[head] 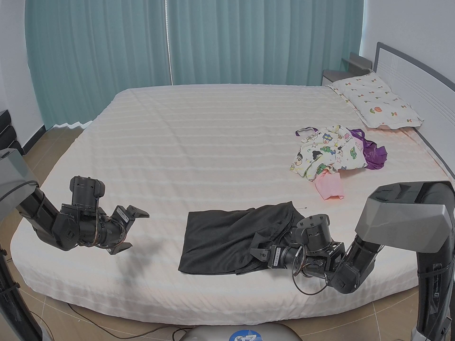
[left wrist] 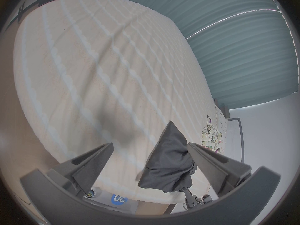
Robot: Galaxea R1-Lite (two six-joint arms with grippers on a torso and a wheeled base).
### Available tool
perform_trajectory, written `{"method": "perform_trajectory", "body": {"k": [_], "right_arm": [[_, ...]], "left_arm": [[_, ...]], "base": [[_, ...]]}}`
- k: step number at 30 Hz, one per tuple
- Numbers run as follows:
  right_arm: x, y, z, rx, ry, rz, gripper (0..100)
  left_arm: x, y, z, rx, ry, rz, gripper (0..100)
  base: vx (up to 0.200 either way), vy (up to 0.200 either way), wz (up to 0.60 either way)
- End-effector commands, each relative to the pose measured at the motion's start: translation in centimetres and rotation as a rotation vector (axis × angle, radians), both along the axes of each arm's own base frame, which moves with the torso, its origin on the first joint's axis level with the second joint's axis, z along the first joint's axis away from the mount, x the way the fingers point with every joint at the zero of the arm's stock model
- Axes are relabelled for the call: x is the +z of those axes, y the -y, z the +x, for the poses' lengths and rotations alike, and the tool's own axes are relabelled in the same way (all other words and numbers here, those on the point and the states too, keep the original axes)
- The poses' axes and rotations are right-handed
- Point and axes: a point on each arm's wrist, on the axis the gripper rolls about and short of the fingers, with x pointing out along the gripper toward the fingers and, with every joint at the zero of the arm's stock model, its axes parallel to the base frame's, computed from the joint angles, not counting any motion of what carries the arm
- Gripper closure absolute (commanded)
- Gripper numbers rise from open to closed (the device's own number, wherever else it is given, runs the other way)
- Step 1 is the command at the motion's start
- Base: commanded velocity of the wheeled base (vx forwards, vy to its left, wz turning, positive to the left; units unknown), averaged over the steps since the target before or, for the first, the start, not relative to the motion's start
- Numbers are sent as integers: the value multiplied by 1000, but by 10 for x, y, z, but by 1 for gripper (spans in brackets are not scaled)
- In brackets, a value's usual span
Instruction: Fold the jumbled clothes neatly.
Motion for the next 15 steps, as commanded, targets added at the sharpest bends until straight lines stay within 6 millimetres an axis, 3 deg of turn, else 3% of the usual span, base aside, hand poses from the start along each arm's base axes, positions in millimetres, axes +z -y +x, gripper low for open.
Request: {"method": "perform_trajectory", "body": {"k": [1,6,7,15], "right_arm": [[-1,2,-1,-3,-5,-6,0],[0,5,-1,-3,-2,-14,0],[-1,6,-2,-5,-6,-17,100],[11,12,-11,-5,16,0,100]], "left_arm": [[-2,0,1,1,-6,0,0],[-2,0,1,1,-4,0,0],[-2,0,1,2,-4,1,0],[-2,0,1,2,-6,1,0]], "base": [[0,0,0],[0,0,0],[0,0,0],[0,0,0]]}}
